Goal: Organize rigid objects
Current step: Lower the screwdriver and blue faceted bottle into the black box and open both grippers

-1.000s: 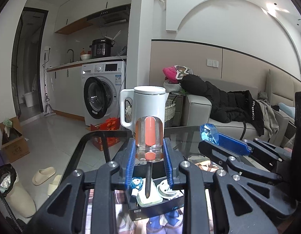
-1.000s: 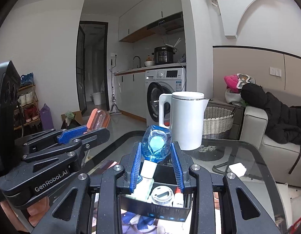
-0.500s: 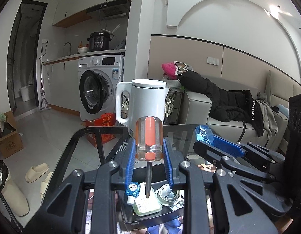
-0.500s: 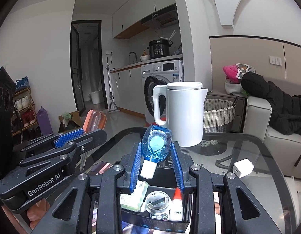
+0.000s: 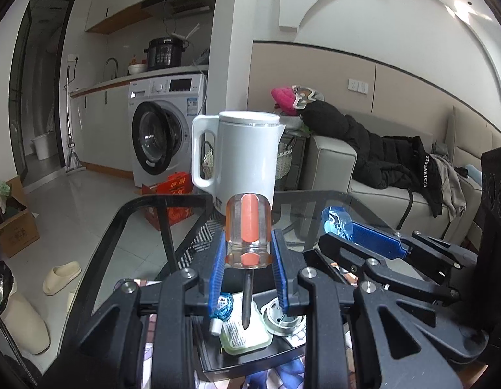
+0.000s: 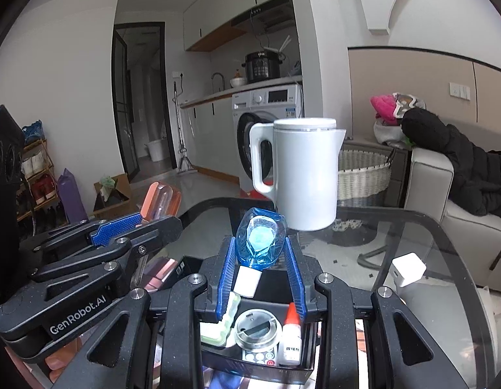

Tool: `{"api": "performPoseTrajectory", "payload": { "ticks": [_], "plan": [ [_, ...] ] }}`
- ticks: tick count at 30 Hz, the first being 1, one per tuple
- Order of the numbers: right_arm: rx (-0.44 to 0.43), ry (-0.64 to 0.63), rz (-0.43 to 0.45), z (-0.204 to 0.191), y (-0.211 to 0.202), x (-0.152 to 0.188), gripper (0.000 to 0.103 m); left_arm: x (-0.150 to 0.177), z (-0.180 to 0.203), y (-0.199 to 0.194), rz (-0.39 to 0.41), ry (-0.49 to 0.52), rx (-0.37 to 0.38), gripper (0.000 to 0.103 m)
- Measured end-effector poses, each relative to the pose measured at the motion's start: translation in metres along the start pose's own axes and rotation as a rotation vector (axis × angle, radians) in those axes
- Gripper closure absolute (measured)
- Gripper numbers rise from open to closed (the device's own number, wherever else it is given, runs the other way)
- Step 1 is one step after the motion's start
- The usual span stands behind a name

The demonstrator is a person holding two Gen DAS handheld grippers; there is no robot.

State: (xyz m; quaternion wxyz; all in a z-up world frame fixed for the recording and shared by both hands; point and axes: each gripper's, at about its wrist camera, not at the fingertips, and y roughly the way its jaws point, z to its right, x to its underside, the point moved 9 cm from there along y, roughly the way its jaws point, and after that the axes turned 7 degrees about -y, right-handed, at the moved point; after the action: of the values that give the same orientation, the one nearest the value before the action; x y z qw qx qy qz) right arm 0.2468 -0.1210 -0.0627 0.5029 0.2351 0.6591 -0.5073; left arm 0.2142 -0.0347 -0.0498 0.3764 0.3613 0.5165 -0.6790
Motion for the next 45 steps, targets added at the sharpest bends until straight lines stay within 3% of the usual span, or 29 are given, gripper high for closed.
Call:
{"api": "performPoseTrajectory", "payload": {
  "ticks": [9,13,14,16,25,34,38,40,45],
  "plan": [
    [-0.018,-0.012,-0.196,-0.003,0.029,0.034,0.072,0.031,-0.007,0.033,-0.201,0.0,-0.037,0.078],
    [-0.065,-0.008,-0.388,-0.005,0.054,0.07,0.072,0.072,-0.015,0.063,-0.421,0.002,-0.049,0.078],
    [-0.086,0.003,-0.428,-0.006,0.06,0.08,0.072,0.077,-0.014,0.067,-0.435,0.021,-0.052,0.078],
    [-0.079,-0.013,-0.412,-0.006,0.059,0.079,0.072,0.077,-0.014,0.067,-0.417,0.073,-0.094,0.078],
    [-0.07,0.001,-0.432,-0.005,0.059,0.083,0.072,0.077,-0.011,0.067,-0.407,0.085,-0.079,0.077],
    [-0.066,0.017,-0.44,-0.005,0.055,0.083,0.071,0.079,-0.014,0.058,-0.389,0.103,-0.14,0.074],
    [-0.052,0.021,-0.431,-0.002,0.049,0.082,0.066,0.079,-0.013,0.049,-0.359,0.097,-0.159,0.072],
    [-0.046,0.036,-0.425,0.0,0.045,0.082,0.061,0.077,-0.015,0.044,-0.349,0.095,-0.173,0.065],
    [-0.07,0.088,-0.414,0.0,0.035,0.081,0.055,0.074,-0.017,0.038,-0.352,0.029,-0.136,0.063]
  ]
}}
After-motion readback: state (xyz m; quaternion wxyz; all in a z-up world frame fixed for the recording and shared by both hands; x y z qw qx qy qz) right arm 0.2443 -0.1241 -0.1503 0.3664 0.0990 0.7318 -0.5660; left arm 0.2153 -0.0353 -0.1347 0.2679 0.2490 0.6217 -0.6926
